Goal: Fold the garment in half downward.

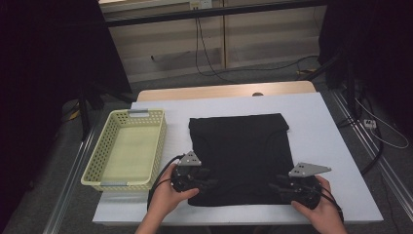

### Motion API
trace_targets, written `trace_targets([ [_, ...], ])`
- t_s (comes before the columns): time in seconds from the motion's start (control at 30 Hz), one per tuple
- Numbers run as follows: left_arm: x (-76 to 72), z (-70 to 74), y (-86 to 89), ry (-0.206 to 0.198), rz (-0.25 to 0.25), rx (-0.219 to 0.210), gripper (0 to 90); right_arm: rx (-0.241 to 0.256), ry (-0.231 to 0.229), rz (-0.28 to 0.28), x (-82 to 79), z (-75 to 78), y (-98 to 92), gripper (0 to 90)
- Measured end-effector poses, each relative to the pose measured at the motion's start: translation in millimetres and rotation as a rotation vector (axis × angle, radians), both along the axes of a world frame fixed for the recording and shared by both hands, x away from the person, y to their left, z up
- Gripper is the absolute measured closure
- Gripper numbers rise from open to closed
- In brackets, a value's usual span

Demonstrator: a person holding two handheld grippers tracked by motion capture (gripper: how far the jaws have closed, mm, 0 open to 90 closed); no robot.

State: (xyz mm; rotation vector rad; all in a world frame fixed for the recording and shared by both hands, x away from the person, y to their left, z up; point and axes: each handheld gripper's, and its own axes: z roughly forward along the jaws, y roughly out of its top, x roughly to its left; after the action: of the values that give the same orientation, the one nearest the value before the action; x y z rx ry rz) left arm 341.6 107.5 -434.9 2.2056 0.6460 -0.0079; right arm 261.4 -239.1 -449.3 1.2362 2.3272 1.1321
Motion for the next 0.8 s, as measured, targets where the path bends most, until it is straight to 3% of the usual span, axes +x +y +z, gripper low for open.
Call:
trace_targets([
  [0.1, -1.9, -7.2, -2.8, 0.011, -0.007, 0.033, 58.6, -0.016, 0.009, 0.011, -0.6, -3.9, 2.3, 59.9],
  [0.17, -4.3, -10.2, -4.7, 0.036, -0.031, 0.059, 69.4, -0.014, 0.017, 0.016, -1.4, -3.3, 1.7, 66.8],
  [0.4, -6.9, -8.8, -5.3, 0.046, -0.020, 0.058, 86.1, -0.001, 0.029, 0.025, -1.0, -2.3, -0.1, 88.2],
  [0.5, -7.9, -0.9, -2.3, 0.075, -0.027, -0.002, 87.3, 0.000, 0.017, 0.042, -2.7, 5.0, -3.0, 88.8],
  [0.6, -10.8, 7.0, 0.1, 0.066, -0.033, -0.017, 87.4, 0.039, 0.001, 0.053, -6.9, 13.1, -8.4, 89.1],
  [0.8, -17.0, 17.1, 4.6, 0.082, -0.061, -0.080, 87.6, 0.047, -0.018, 0.070, -16.4, 24.9, -14.3, 89.3],
])
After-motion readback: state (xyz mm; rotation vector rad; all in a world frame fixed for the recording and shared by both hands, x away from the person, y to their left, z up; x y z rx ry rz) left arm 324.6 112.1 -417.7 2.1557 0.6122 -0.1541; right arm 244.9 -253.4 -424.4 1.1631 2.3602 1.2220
